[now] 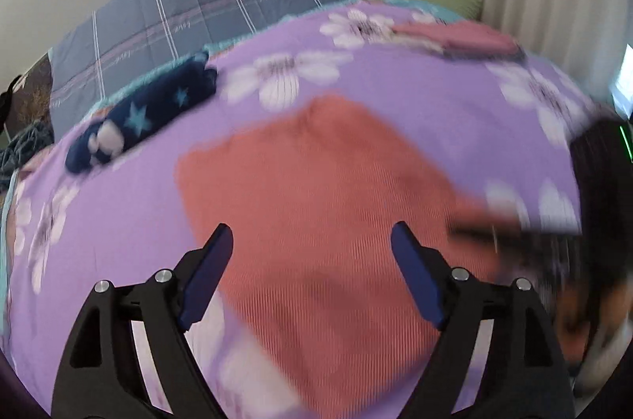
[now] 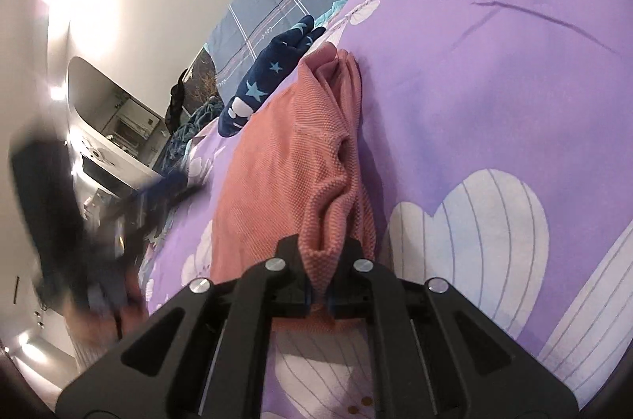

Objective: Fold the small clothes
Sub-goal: 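Open the left gripper while the right gripper lays the fold down and releases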

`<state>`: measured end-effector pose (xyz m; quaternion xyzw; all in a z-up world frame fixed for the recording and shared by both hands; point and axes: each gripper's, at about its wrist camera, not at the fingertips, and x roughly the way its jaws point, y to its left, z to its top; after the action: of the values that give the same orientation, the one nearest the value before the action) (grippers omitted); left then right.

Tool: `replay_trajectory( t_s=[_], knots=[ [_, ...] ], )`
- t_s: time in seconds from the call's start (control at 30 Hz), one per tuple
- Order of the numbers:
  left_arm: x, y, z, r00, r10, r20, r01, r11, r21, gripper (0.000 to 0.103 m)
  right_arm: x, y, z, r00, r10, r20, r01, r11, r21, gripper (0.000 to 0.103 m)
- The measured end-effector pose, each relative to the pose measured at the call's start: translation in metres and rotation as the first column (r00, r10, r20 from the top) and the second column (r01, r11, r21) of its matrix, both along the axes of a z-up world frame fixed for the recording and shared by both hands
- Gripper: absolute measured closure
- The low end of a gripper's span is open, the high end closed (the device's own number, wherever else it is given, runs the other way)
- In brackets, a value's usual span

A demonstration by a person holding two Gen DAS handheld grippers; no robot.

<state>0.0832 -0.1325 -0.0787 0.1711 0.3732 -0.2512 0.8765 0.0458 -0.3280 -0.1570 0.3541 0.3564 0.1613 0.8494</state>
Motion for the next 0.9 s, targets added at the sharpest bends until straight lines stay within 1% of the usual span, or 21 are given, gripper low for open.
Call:
replay_trajectory(
  t_s=[0.07,0.17,0.23,0.3,0.4,0.47,0.53,0.73,0.9],
  knots=[
    [-0.027,0.015,-0.016,1.0,0.004,-0.026,-0.003,1.0,0.009,0.021,0.001,-0.001,-0.001,1.0,0.002,-0.004,-0.002,1.0,0.014,0.098],
    [-0.052,0.028,-0.04,0.998,0.017,-0.062,-0.015,1.0,0.021,0.021,0.002,-0.003,-0.001,1.0,0.003,-0.013,-0.002,0.999,0.042,0.098],
    [-0.051,0.032,-0.052,0.996,0.044,-0.084,-0.041,0.999,0.032,0.021,0.004,-0.004,-0.002,1.0,0.004,-0.02,-0.003,0.998,0.057,0.098],
    [-0.046,0.033,-0.059,0.993,0.084,-0.079,-0.08,0.995,0.055,0.021,0.005,-0.006,-0.002,1.0,0.004,-0.025,-0.003,0.997,0.073,0.098],
    [-0.038,0.029,-0.057,0.993,0.117,-0.032,-0.115,0.991,0.062,0.021,0.007,-0.011,-0.002,0.999,0.009,-0.037,-0.003,0.989,0.145,0.098],
    [-0.037,0.029,-0.054,0.992,0.125,-0.014,-0.124,0.991,0.056,0.021,0.011,-0.015,-0.001,0.999,0.014,-0.043,-0.005,0.98,0.198,0.098],
    [-0.039,0.029,-0.05,0.992,0.128,0.013,-0.128,0.99,0.061,0.021,0.01,-0.018,0.002,0.999,0.024,-0.047,-0.013,0.973,0.23,0.098],
    [-0.04,0.031,-0.05,0.992,0.124,-0.011,-0.123,0.992,0.029,0.021,0.011,-0.015,0.01,0.998,0.032,-0.057,-0.019,0.978,0.208,0.098],
    [-0.039,0.024,-0.049,0.993,0.119,0.004,-0.119,0.992,0.034,0.021,0.012,-0.018,0.01,0.997,0.032,-0.067,-0.016,0.974,0.227,0.098]
  ],
)
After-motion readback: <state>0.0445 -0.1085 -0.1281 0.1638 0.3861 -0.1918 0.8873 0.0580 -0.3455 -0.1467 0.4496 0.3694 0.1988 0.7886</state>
